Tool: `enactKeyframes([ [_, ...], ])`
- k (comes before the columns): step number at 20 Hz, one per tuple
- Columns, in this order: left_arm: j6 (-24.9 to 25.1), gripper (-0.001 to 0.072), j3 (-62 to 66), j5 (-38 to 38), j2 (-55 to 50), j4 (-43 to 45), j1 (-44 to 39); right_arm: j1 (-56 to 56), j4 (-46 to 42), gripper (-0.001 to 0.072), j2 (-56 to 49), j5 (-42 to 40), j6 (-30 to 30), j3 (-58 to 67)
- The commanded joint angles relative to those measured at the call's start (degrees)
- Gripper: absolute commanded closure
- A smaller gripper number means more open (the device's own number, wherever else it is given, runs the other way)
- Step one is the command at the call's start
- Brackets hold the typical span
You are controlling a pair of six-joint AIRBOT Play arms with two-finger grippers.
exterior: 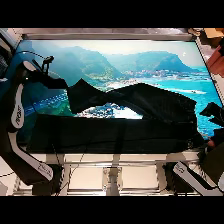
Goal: Fold the clothes and pants, and hang the long-sleeved shirts on hangers.
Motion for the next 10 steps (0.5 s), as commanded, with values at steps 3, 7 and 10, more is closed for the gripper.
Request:
enactKeyframes([
  [3,4.3,0.0125,1.6,0.4,-3.0,-0.3,-0.2,0.0,1.0,0.0165,0.0,0.1,-1.1,-0.1],
  [7,6.8,0.0128,1.6,2.6,-3.3,-1.0,-0.6,0.0,1.6,0.0165,-0.1,0.2,-1.1,-2.0],
  [10,7.5,0.0172,1.6,2.6,-4.2,-1.4,-1.7,0.0,1.6,0.0165,-0.1,0.2,-1.1,-3.3],
])
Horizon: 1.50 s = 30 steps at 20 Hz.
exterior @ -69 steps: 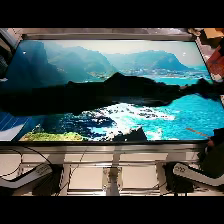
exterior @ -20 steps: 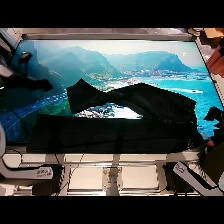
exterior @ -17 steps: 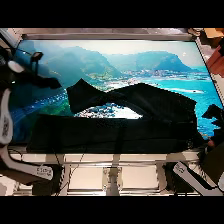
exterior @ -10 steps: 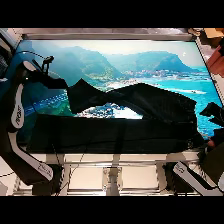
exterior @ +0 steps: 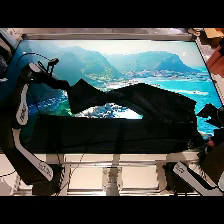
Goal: Fold the clothes and pants, and hang the long-sleeved shirts on hangers.
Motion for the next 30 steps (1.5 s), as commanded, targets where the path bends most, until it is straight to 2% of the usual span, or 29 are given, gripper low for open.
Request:
enactKeyframes([
  [1,1.5,0.0172,0.1,0.5,-1.2,-0.4,-1.3,0.0,0.2,0.0165,0.0,0.1,0.0,-1.5],
  [2,1.5,0.0176,0.1,0.4,-1.6,-0.4,-1.9,0.0,0.2,0.0165,0.0,0.1,0.0,-1.7],
  [3,1.5,0.0250,0.1,0.3,-1.9,-0.3,-2.4,0.0,0.2,0.0165,0.0,0.1,0.0,-1.9],
  [4,1.5,0.0342,0.1,0.3,-2.1,-0.2,-2.9,0.0,0.2,0.0165,0.0,0.0,0.0,-1.9],
  [6,1.5,0.0612,0.1,-0.2,-1.9,0.3,-3.3,0.0,0.2,0.0165,0.0,0.1,0.0,-1.9],
  [7,1.4,0.0680,0.1,-1.0,-1.6,0.4,-3.3,0.0,0.2,0.0165,0.0,0.1,0.0,-1.9],
  [8,0.7,0.0680,0.1,-2.2,-1.1,1.3,-3.0,0.0,0.4,0.0165,0.0,0.1,0.0,-1.9],
  [10,-4.2,0.0681,0.1,-3.4,1.6,7.7,-1.9,0.0,1.9,0.0165,0.0,0.0,0.0,-1.9],
  [15,-24.8,0.0681,0.1,-2.8,16.7,34.6,2.9,0.1,8.1,0.0165,0.0,-0.6,-0.1,-1.9],
  [16,-27.3,0.0681,0.1,-2.8,19.4,37.9,3.9,0.1,8.6,0.0165,0.0,-0.7,-0.3,-1.9],
  [20,-28.2,0.0681,0.1,-4.2,25.4,39.7,7.3,0.1,9.2,0.0165,0.0,-2.0,-0.7,-2.0],
  [24,-28.2,0.0681,0.1,-6.7,24.5,39.7,7.7,2.1,9.5,0.0165,-1.8,-9.3,-2.1,-2.4],
  [30,-28.2,0.0681,0.0,-7.6,20.6,42.1,7.9,12.6,9.3,0.0165,-11.4,-21.2,-3.1,0.1],
])
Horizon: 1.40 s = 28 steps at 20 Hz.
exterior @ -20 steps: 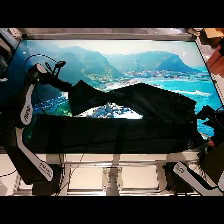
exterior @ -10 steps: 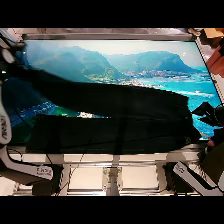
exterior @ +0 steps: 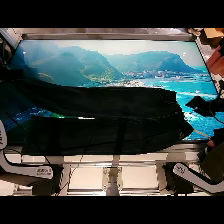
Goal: Fold the clothes and pants, and hang the long-sleeved shirts on hangers.
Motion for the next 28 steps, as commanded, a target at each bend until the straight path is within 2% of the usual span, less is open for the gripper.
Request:
enactKeyframes([
  [1,-0.2,0.0681,0.0,-0.7,-2.6,2.3,0.5,5.1,-0.2,0.0165,-5.9,-6.2,0.4,2.8],
  [6,-0.2,0.0672,0.0,-2.8,-8.2,3.0,3.3,5.9,-1.2,0.0165,-9.0,-5.7,1.4,6.6],
  [7,-0.2,0.0629,0.0,-3.1,-8.6,3.9,3.7,5.9,-1.8,0.0165,-9.0,-5.1,1.4,6.8],
  [9,-0.2,0.0213,0.0,-3.6,-8.7,5.0,4.9,5.9,-2.6,0.0164,-8.9,-3.3,1.4,6.8],
  [10,-0.2,0.0084,0.0,-3.9,-8.7,5.1,5.8,5.9,-2.6,0.0165,-8.9,-2.5,1.4,6.8],
  [14,-1.2,0.0083,0.0,-5.5,-8.7,3.9,9.3,5.9,-2.6,0.0165,-8.9,0.4,2.6,6.8],
  [17,-1.0,0.0083,0.0,-5.5,-8.7,-1.9,11.3,5.9,-2.5,0.0165,-8.9,1.8,2.9,6.8],
  [20,1.3,0.0085,-0.7,-6.9,-8.7,-5.9,11.8,5.9,-2.1,0.0165,-8.9,5.4,2.6,6.8],
  [23,3.8,0.0096,-3.6,-8.6,-8.7,-5.9,11.8,5.9,-4.4,0.0165,-8.9,8.2,2.3,6.8],
  [24,5.0,0.0134,-5.5,-9.2,-8.6,-5.8,12.0,5.9,-4.9,0.0165,-8.9,8.8,2.3,6.8],
  [28,8.0,0.0144,-13.1,-9.5,-8.7,-4.2,14.8,5.9,-4.9,0.0165,-8.9,9.4,2.3,6.7],
])
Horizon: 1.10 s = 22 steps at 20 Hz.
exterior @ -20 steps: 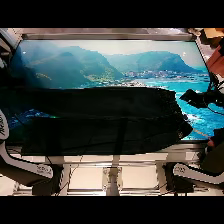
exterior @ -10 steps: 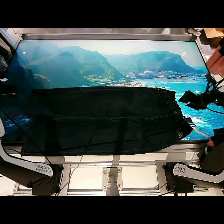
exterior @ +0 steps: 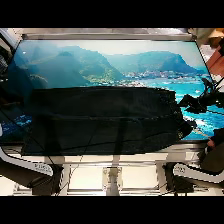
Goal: Fold the clothes and pants, and hang the long-sleeved shirts on hangers.
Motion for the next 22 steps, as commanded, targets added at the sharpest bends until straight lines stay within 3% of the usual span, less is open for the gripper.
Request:
enactKeyframes([
  [1,4.1,0.0172,-5.2,-0.5,-0.1,0.0,2.4,0.0,-0.5,0.0165,0.0,1.5,-0.1,0.0],
  [5,5.9,0.0173,-5.5,3.9,0.0,-0.4,3.2,0.0,0.0,0.0165,0.0,2.8,0.1,0.0],
  [7,10.3,0.0179,-5.5,6.0,-0.1,-5.4,3.2,0.0,0.0,0.0165,0.0,4.2,0.4,0.0],
  [8,11.4,0.0222,-5.5,7.1,-0.2,-7.2,3.2,0.0,0.0,0.0165,0.0,4.6,0.5,0.0],
  [17,12.4,0.0225,-5.5,11.5,-2.4,-7.1,3.1,0.2,2.7,0.0165,0.0,7.1,0.6,0.0],
  [20,12.4,0.0324,-5.5,11.3,-3.6,-7.3,3.1,0.2,2.9,0.0165,0.0,7.3,1.0,0.0],
  [22,12.5,0.0595,-5.5,10.3,-3.9,-7.5,3.1,0.2,2.9,0.0165,0.0,7.3,1.1,0.0],
])
